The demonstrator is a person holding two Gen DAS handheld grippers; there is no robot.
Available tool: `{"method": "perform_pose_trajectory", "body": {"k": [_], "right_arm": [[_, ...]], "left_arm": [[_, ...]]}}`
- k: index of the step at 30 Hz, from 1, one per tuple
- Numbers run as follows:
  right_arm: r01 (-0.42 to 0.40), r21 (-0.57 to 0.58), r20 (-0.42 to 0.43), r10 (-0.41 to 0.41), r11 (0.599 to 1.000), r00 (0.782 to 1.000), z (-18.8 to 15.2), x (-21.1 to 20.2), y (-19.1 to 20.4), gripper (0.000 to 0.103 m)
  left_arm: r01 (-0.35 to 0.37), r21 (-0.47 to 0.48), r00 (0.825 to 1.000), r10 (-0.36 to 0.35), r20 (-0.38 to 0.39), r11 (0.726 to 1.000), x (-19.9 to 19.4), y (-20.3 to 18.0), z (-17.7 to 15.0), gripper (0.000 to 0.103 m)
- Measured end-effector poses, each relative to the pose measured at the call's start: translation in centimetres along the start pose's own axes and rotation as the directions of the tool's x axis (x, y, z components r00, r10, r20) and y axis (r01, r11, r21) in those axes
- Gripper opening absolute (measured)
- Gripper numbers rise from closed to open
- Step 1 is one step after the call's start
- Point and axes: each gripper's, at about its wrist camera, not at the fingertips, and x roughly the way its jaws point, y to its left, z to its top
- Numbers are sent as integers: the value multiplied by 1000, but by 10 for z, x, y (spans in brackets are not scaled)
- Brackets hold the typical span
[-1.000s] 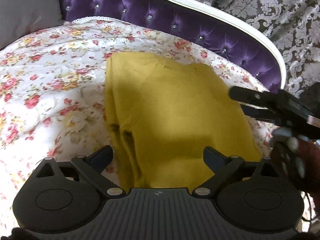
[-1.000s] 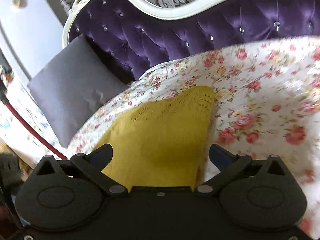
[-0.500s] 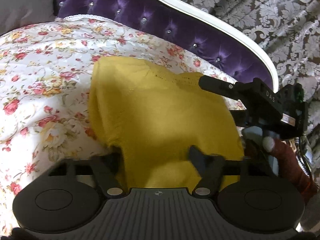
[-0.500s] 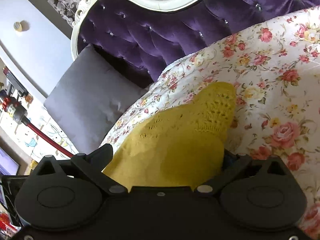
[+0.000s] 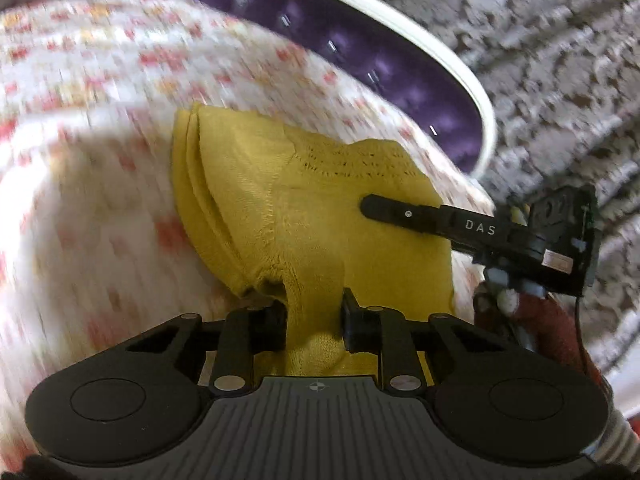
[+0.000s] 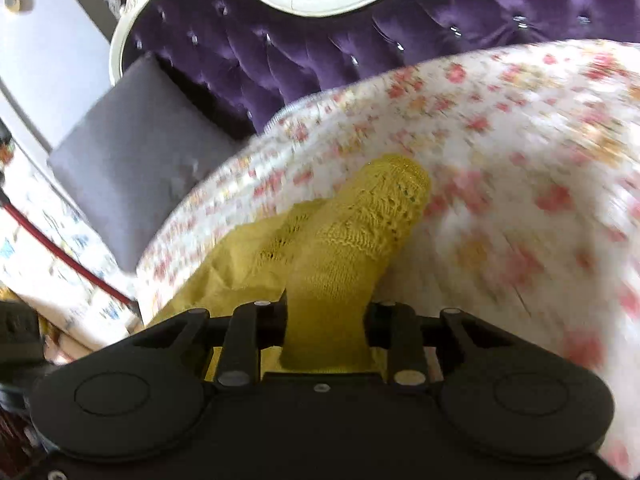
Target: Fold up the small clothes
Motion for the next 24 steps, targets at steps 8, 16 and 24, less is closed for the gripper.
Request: {"method": "perform_pose_trajectory", "body": {"k": [8, 16, 24], "right_arm": [[73, -27, -68, -74, 997, 995, -65, -57, 8, 52], [242, -65, 78, -237, 968, 968, -80, -86, 6, 69], [303, -162, 246, -259, 939, 934, -81, -120, 34, 48]], "left_arm": [[-9, 19, 997, 10, -79, 1000, -17, -24, -76, 24], [-144, 27, 989, 144, -15, 989, -41, -20, -100, 26], [-359, 244, 923, 304, 237, 901, -83, -67, -81, 25]]}}
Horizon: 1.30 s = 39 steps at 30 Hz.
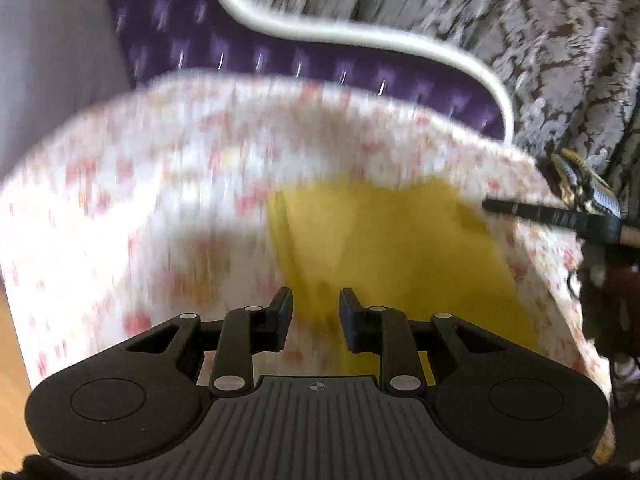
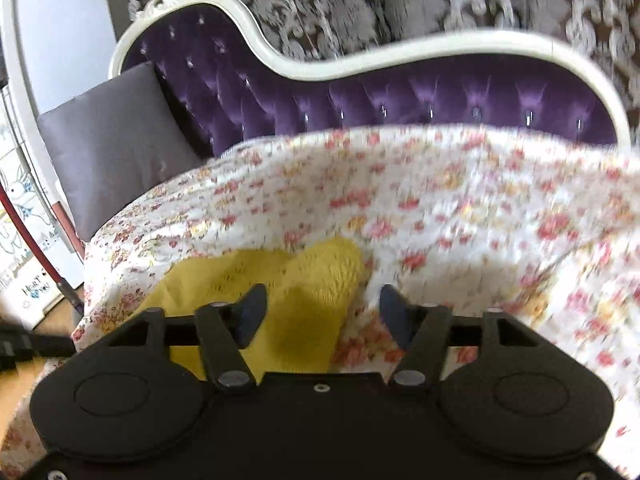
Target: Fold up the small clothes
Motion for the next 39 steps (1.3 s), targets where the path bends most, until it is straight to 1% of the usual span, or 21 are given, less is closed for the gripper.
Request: {"method": "perform_pose_trajectory", "body": {"k": [1, 2, 3, 5, 8, 10, 12, 13, 15, 18, 20, 22, 25, 27, 29, 31, 32, 33, 36, 37, 39], "right_arm": [[9, -20, 5, -8, 1000, 1000, -1, 0, 3, 40], [17, -45, 1, -17, 999, 1000, 0, 2, 7, 28], [18, -58, -7, -18, 998, 1000, -1, 6, 9, 22], [13, -97, -24, -16, 995, 1000, -2, 14, 17, 22], [22, -172, -26, -27, 985, 999, -6, 25, 29, 21], [50, -202, -50, -62, 978, 997, -9, 40, 31, 21], [96, -222, -83, -116, 970, 990, -14, 59, 27, 20], [110, -223, -87, -133, 969, 987, -17, 63, 23, 20], [113, -204, -80, -131, 972, 988, -21, 68, 14, 17], [116, -209, -73, -134, 971, 988, -21, 68, 15, 17], [115, -207, -73, -133, 972, 988, -20, 68, 15, 17], [110, -188, -76, -126, 976, 989, -14, 66, 15, 17], [113, -196, -15, -118, 974, 993, -3, 50, 24, 25], [87, -207, -20, -94, 974, 995, 2, 51, 29, 27], [53, -207, -65, -68, 977, 996, 3, 65, 32, 27], [49, -213, -111, -74, 976, 991, 0, 84, 33, 26], [46, -203, -122, -72, 978, 990, -1, 93, 31, 26], [41, -188, -111, -63, 981, 992, -1, 96, 28, 26], [37, -160, -112, -55, 986, 992, 6, 95, 25, 27], [40, -156, -99, -56, 987, 994, 8, 91, 25, 27], [39, -157, -66, -50, 987, 997, 11, 75, 27, 28]], "left_arm": [[1, 24, 1000, -1, 17, 1000, 4, -5, 6, 25], [3, 47, 1000, -4, 31, 999, 10, -11, 13, 25], [11, 63, 999, -13, 39, 998, 19, -15, 18, 26], [42, 89, 998, -46, 48, 995, 38, -23, 25, 26], [39, 122, 998, -44, 44, 992, 74, -35, 29, 26], [-2, 137, 1000, -1, 22, 991, 98, -34, 28, 26], [-56, 138, 998, 59, -17, 989, 119, -23, 24, 26], [-82, 129, 996, 86, -30, 988, 128, -16, 21, 28], [-79, 117, 997, 79, 4, 990, 126, -3, 17, 28], [-84, 128, 996, 85, -6, 988, 124, -4, 18, 28], [-89, 119, 996, 90, -8, 989, 126, -5, 24, 28], [-84, 93, 996, 85, -3, 992, 125, -7, 39, 27], [-48, 95, 997, 43, 58, 994, 115, -16, 54, 28], [-20, 134, 999, 14, 51, 991, 122, -24, 60, 28], [-23, 176, 999, 19, 25, 984, 136, -31, 60, 28], [-28, 202, 999, 35, -31, 979, 158, -32, 59, 29], [-30, 199, 998, 42, -56, 979, 169, -30, 58, 32], [-25, 194, 998, 35, -49, 981, 173, -26, 57, 34], [-6, 158, 997, 19, -77, 987, 169, -18, 66, 35], [-14, 144, 997, 25, -77, 989, 163, -16, 69, 35], [-38, 129, 998, 44, -40, 991, 141, -13, 70, 34]]}}
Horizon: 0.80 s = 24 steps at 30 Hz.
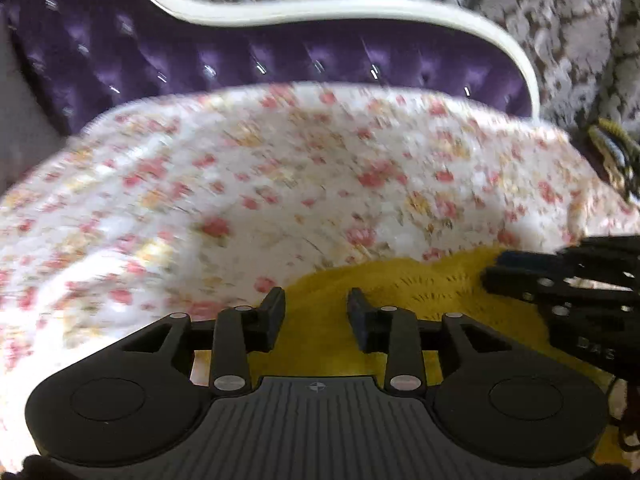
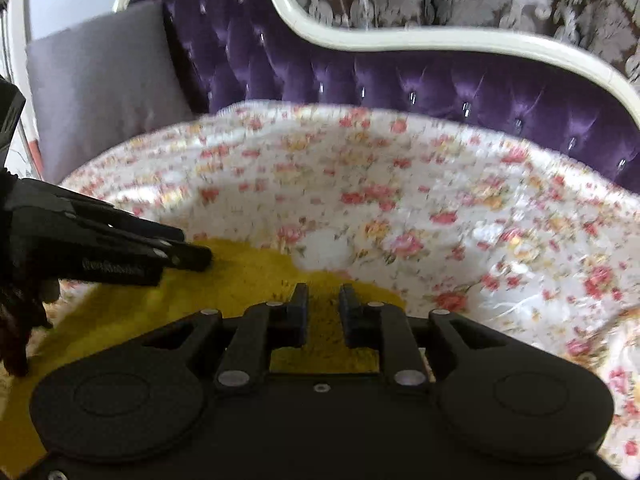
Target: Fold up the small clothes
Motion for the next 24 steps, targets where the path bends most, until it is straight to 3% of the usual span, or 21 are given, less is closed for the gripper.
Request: {"method": "perform_pose_trajectory", "body": {"k": [5, 6, 10, 13, 16, 17, 18, 19, 20, 21, 24], "right_arm": [[-19, -30, 35, 20, 999, 999, -16, -48, 12, 29], [-20, -37, 28, 21, 999, 999, -24, -55, 16, 34], [21, -95, -30, -24, 995, 999, -53, -61, 30, 42], [45, -111, -32, -49, 993, 998, -64, -69, 36, 48], [40, -99, -28, -43, 994, 999, -63, -78, 38, 54], [35, -86, -21, -37, 996, 999, -61, -82, 38, 56], [29, -70, -11, -30, 997, 999, -60, -87, 37, 60], [26, -52, -2, -26, 998, 1000, -61, -92, 36, 63], [20, -26, 11, -19, 999, 1000, -60, -99, 35, 74], [12, -3, 20, -12, 1000, 1000, -59, -105, 34, 84], [-12, 62, 44, 10, 998, 999, -59, -120, 32, 101]], "left_arm": [[14, 2, 998, -14, 54, 1000, -57, -6, -25, 39], [19, 10, 999, -19, 48, 1000, -63, -10, -34, 42], [-11, 55, 999, 12, -30, 998, -63, -23, -73, 43], [-24, 12, 999, 24, -25, 1000, -65, -21, -90, 47], [-37, -37, 999, 36, -28, 999, -74, -20, -87, 57], [-36, -46, 999, 35, -26, 998, -78, -20, -87, 66], [-33, -53, 999, 32, -19, 998, -83, -21, -87, 78], [-32, -61, 999, 31, -10, 998, -89, -22, -88, 83], [-34, -71, 999, 34, -1, 997, -95, -24, -90, 87], [-37, -83, 999, 37, 7, 996, -101, -26, -92, 87], [-36, -130, 999, 38, 17, 991, -118, -31, -98, 88]]}}
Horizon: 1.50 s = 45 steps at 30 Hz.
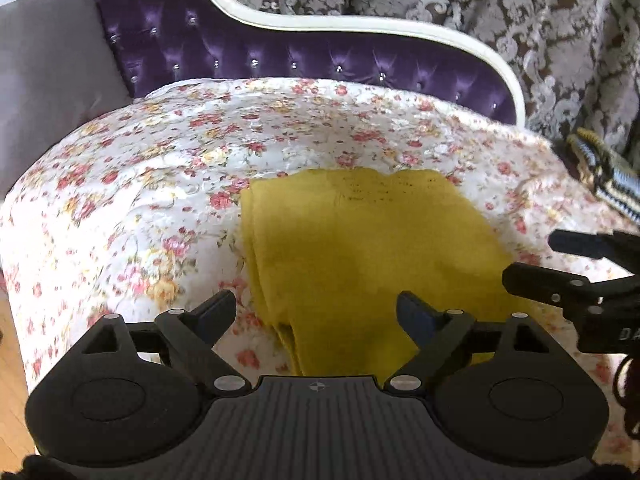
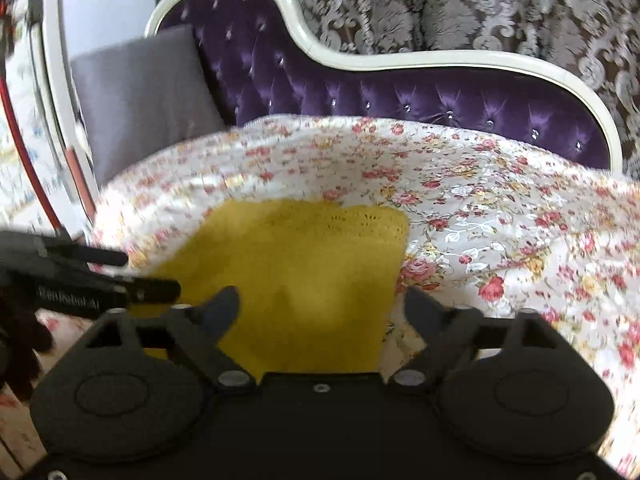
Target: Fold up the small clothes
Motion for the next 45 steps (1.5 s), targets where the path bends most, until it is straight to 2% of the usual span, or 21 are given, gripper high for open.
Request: {"method": "perform_pose_trajectory", "body": {"k": [3, 7, 10, 14, 20, 24, 27, 34, 40, 45], "right_arm": [[-8, 43, 14, 7, 999, 1000, -1, -14, -1, 102], [32, 46, 9, -32, 998, 999, -4, -28, 1, 102], [68, 32, -9, -67, 997, 998, -7, -33, 5, 102], [68, 47, -14, -67, 997, 998, -12, -39, 5, 102], [79, 66, -11, -78, 995, 997, -16, -52, 6, 102], [91, 77, -15, -90, 993, 996, -18, -58, 5, 102], [94, 87, -23, -93, 992, 995, -18, -61, 4, 102], [95, 97, -46, -91, 991, 995, -17, -65, 8, 102], [123, 88, -51, -119, 989, 992, -16, -70, 17, 102], [168, 62, -49, -165, 984, 985, -13, -74, 22, 102]], "left_arm": [[3, -37, 1000, -3, 20, 999, -14, -3, -5, 98], [-8, -62, 999, 11, 43, 998, -31, -9, -10, 98], [14, -80, 999, -10, 50, 997, -41, -12, -13, 98], [29, -79, 998, -24, 62, 996, -50, -18, -17, 98], [-62, -42, 996, 65, 64, 997, -64, -30, -20, 97], [-153, -46, 983, 157, 98, 987, -76, -36, -21, 97], [-180, -57, 975, 185, 122, 982, -85, -36, -19, 97], [-180, -117, 981, 188, 58, 977, -88, -34, -14, 97], [-233, -115, 972, 234, -2, 966, -86, -40, -16, 97], [-197, -100, 979, 190, -77, 975, -80, -39, -20, 97]]}}
